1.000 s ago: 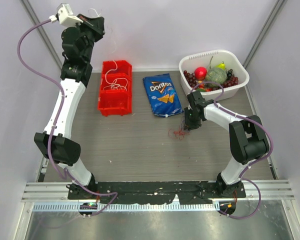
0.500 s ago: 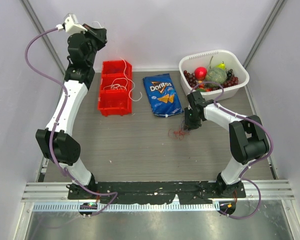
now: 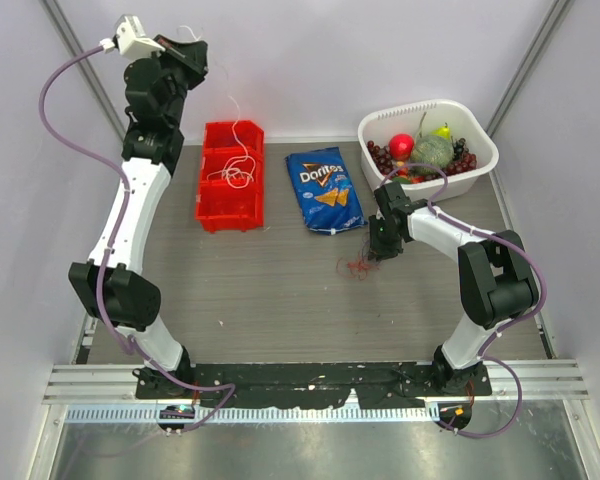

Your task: Untangle the cables

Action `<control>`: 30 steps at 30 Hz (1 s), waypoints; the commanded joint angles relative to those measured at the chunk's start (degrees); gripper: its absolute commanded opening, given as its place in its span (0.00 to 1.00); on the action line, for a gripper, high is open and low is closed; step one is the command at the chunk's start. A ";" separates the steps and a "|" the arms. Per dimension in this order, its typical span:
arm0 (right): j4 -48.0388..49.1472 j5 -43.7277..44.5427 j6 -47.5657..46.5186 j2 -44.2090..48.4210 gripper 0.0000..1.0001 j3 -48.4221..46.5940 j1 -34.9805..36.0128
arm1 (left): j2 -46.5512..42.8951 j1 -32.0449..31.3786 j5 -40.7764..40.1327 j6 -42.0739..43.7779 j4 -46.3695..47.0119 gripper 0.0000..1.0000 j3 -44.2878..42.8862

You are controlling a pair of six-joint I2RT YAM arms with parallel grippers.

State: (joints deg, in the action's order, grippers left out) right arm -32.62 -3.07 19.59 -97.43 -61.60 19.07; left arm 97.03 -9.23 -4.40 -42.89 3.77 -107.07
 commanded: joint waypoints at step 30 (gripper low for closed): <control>-0.34 0.96 -0.70 0.22 0.28 -2.38 -0.17 | 1.41 2.91 -1.31 1.06 3.00 0.00 6.33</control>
State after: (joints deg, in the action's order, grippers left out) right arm -32.84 -2.92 19.57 -97.43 -61.60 19.05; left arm 101.41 -6.83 -4.47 -42.98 5.17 -104.66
